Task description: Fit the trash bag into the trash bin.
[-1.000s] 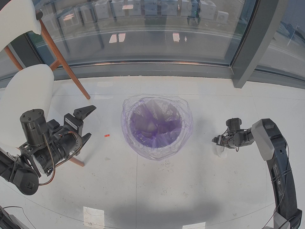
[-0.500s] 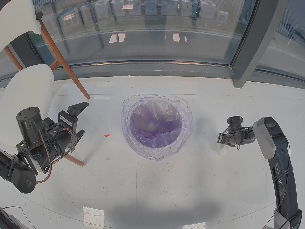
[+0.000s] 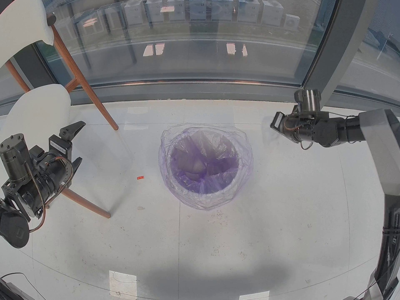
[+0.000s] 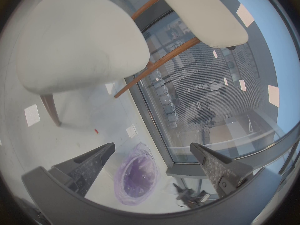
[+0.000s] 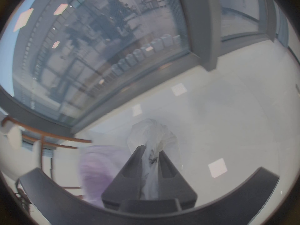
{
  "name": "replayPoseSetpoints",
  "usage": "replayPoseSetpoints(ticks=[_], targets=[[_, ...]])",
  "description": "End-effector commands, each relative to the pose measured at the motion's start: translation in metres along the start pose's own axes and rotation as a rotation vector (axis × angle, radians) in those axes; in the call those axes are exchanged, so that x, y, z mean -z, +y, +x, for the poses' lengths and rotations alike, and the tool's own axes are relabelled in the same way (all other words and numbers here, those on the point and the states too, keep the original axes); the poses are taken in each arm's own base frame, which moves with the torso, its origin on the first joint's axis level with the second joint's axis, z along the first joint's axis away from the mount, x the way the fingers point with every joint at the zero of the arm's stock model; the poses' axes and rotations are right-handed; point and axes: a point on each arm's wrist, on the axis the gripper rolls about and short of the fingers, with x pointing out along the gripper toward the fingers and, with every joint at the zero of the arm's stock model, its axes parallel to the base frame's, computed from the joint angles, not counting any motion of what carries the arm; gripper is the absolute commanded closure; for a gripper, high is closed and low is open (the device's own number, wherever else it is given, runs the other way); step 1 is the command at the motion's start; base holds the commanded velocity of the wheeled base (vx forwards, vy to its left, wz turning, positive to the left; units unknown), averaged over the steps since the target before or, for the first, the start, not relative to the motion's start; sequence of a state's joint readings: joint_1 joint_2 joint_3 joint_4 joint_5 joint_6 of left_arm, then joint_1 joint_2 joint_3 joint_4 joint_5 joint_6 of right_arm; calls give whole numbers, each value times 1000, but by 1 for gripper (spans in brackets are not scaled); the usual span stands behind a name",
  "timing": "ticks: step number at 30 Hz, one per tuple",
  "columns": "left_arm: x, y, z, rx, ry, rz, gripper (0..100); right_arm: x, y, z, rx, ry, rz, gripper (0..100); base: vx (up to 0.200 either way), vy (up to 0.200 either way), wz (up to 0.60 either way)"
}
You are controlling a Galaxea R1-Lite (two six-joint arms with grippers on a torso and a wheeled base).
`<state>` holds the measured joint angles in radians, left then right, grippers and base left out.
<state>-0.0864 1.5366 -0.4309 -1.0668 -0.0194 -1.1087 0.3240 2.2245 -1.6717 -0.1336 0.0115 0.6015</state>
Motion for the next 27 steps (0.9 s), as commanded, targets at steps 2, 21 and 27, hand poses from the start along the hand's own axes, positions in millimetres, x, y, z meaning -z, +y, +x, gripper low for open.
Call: replayPoseSetpoints(ticks=[2, 21, 27], targets=[[-10, 2, -18, -18, -71, 137, 0, 26, 94, -108, -239, 19, -42, 100, 0, 0, 0], [-3, -7, -53, 48, -68, 36, 0, 141, 82, 0, -405, -111, -373, 100, 0, 0, 0], [-2, -4, -53, 37, -61, 1, 0, 149, 61, 35, -399, -177, -384, 100, 0, 0, 0]])
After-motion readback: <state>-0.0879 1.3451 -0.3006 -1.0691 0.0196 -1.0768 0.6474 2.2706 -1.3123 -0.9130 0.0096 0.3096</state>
